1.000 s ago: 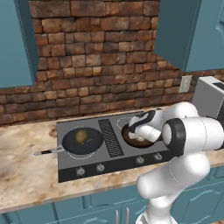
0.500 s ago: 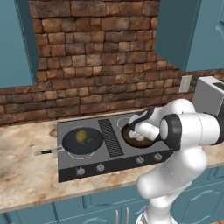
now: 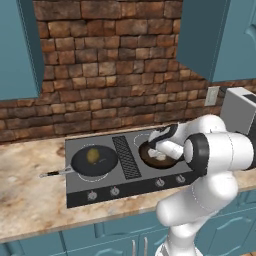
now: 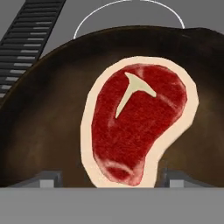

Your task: Place both pans onto different burners. Then place the potato and the steak on different pans.

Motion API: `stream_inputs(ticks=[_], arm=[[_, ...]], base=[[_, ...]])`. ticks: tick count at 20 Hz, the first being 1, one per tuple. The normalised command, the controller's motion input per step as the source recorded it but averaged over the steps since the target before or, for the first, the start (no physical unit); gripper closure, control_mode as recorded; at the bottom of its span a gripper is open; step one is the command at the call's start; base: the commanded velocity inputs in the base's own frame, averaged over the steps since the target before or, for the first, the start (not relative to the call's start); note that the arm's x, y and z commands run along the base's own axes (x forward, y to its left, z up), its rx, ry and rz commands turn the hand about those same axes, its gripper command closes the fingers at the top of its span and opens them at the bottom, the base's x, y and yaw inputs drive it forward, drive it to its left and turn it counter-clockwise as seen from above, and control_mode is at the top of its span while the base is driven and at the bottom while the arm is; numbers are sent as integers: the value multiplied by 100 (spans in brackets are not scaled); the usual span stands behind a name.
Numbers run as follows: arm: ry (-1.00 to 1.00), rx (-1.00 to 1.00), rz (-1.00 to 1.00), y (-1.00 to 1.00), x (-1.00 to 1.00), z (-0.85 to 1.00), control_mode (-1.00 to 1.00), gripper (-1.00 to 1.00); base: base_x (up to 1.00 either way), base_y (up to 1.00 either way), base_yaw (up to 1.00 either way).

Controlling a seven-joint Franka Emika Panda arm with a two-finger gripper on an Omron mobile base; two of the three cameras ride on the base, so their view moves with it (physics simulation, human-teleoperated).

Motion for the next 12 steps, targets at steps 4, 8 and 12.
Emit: stream_inputs(ticks=[4, 8, 12], arm=[[-3, -3, 0, 4, -28, 66, -100, -100], [-1, -6, 0, 21, -28, 85, -100, -100], [0, -5, -1, 6, -40, 78, -100, -100]], base=[[0, 0, 0], [0, 0, 0], [0, 0, 0]])
